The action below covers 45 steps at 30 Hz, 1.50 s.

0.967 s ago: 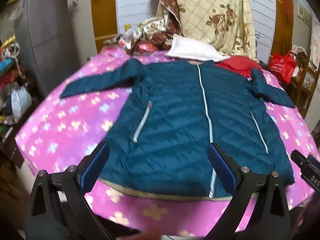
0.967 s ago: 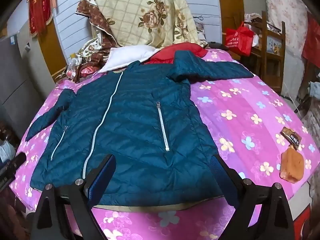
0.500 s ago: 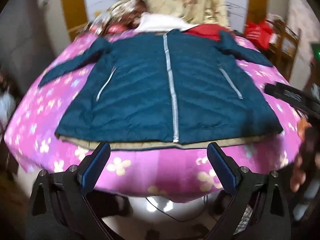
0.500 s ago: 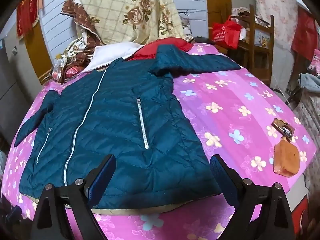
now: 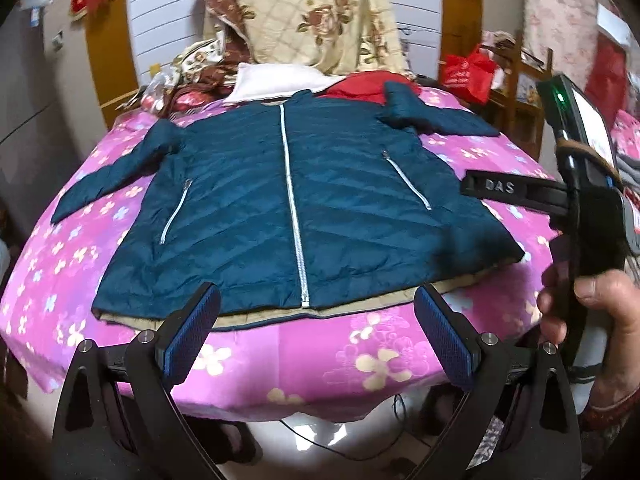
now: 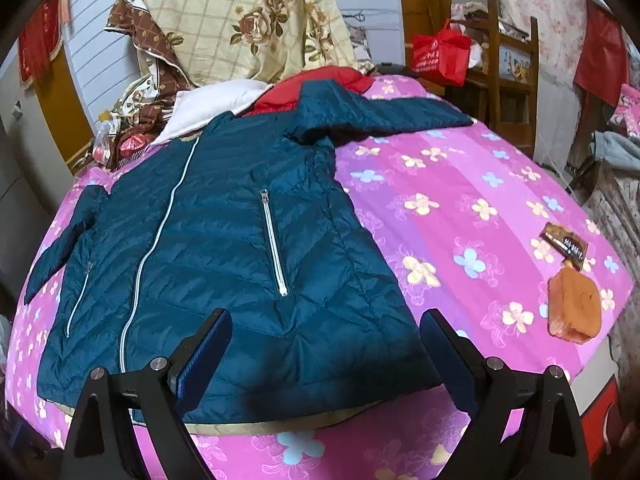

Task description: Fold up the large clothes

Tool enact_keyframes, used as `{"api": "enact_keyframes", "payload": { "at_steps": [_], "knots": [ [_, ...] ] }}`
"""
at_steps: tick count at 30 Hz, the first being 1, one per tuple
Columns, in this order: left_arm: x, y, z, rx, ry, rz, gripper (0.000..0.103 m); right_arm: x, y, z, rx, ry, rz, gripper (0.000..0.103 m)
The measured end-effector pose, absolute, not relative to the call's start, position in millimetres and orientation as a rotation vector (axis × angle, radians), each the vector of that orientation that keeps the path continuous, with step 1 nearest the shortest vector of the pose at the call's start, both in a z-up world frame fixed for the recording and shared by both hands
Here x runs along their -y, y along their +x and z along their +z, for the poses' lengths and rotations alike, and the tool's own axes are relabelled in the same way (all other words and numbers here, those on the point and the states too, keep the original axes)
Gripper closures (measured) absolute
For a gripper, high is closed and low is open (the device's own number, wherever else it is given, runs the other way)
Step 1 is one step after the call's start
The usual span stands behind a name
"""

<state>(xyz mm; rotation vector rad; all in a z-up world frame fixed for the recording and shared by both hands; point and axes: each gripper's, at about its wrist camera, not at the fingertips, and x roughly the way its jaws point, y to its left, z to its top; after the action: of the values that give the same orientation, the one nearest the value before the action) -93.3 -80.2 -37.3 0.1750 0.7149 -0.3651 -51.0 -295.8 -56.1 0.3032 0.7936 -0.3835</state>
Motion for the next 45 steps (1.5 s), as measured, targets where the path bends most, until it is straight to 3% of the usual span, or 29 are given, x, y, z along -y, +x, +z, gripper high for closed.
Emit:
{"api": "enact_keyframes", "payload": {
  "at_steps": [15,30,39,45],
  "knots": [
    [78,-96,-35,-0.730,0.163,-0.393,0.005,294,-83,-25,-0.568,0.304,-0.457,0.009],
    [80,-115,-24,-0.704,0.169,-0.469,0.005,293,-92,-19,-0.647,0.290,-0.411,0.009],
    [63,-117,2,-0.586,0.207,-0.304,0.005,279,-120,4,-0.505,0.221,-0.451,0.009],
    [28,-113,26,-0.517,0.136,-0.214,0.005,279,-130,9,-0.509,0.250,-0.435,0.009]
  ]
}}
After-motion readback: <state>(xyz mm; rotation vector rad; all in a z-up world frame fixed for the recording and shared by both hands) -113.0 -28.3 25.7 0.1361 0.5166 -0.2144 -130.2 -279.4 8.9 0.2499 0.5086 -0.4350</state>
